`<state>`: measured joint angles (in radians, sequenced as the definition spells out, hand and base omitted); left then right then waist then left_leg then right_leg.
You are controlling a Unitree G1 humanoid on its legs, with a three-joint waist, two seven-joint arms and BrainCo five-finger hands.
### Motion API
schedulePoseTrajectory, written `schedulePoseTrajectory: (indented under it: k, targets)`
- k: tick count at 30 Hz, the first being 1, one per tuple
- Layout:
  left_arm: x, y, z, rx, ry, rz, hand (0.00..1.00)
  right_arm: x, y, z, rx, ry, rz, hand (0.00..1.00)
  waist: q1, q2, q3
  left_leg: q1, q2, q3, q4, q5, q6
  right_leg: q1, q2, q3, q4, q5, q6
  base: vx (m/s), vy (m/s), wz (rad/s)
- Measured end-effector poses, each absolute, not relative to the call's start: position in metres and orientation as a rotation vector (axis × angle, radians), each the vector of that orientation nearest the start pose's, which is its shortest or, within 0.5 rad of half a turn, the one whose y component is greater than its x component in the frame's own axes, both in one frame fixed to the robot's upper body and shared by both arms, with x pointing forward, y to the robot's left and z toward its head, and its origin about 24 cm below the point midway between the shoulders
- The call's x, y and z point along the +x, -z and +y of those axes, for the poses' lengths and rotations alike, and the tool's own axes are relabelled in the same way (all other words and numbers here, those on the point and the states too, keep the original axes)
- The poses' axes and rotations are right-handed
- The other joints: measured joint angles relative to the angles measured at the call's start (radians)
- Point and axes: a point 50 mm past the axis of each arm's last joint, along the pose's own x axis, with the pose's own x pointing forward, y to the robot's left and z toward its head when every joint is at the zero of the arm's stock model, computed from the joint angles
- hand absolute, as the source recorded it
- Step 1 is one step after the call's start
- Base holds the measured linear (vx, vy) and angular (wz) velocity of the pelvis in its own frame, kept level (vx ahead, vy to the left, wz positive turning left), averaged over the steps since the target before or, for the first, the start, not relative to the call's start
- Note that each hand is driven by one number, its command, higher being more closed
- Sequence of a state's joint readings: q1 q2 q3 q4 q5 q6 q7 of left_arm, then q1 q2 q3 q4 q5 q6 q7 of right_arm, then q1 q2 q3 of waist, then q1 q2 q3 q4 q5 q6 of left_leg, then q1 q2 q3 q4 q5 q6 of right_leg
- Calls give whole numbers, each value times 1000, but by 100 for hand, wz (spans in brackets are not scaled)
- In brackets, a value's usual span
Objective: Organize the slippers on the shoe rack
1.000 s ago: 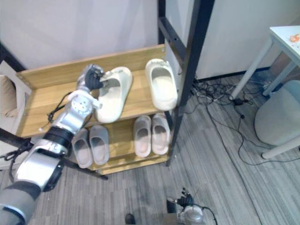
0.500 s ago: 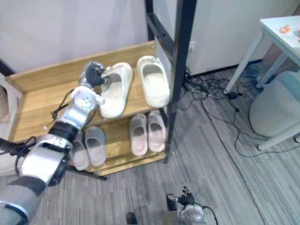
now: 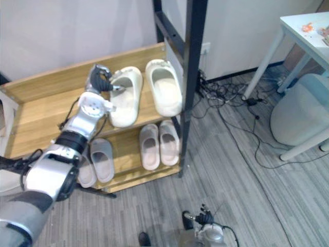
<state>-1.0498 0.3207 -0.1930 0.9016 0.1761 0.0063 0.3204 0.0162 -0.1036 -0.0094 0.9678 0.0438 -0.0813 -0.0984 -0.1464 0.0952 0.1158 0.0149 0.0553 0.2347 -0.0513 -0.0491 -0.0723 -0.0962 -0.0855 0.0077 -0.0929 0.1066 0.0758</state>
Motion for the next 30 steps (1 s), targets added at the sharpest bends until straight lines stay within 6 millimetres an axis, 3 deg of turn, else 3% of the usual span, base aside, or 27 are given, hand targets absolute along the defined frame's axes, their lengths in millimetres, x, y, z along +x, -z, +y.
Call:
schedulePoseTrajectory:
  k: [5, 10, 14, 17, 25, 30]
  targets:
    - [410, -210, 145, 504, -198, -315, 0, 144, 141, -195, -98, 171, 899, 0, -1, 0, 0, 2, -3, -33, 1, 4, 6, 21, -6, -41, 2, 0, 0, -17, -20, 18]
    - [402, -221, 147, 413, -238, -394, 0, 145, 140, -195, -106, 162, 894, 0, 3, 0, 0, 5, -8, -39, 1, 7, 10, 26, -11, -52, -2, 0, 0, -37, -14, 6]
    - [392, -218, 151, 343, -253, -435, 0, 144, 141, -195, -108, 162, 895, 0, 8, 0, 0, 5, -9, -44, 1, 8, 11, 29, -12, -55, -2, 0, 0, -36, -21, 3]
    - [383, -210, 158, 287, -264, -441, 0, 144, 141, -195, -110, 161, 899, 0, 12, 0, 0, 8, -9, -49, 1, 9, 12, 33, -12, -59, -2, 0, 0, -15, -19, 4]
    - [351, -158, 161, 30, -246, -364, 0, 139, 144, -195, -120, 161, 927, 0, 39, -12, 1, 25, -12, -68, 1, 11, 16, 61, -18, -90, -4, -1, 0, -32, -14, 7]
    - [338, -124, 168, -95, -243, -257, 0, 137, 145, -190, -134, 139, 941, 0, 47, -33, -5, 21, -11, -83, 1, 15, 16, 65, -18, -105, -4, -1, 0, -32, -20, 8]
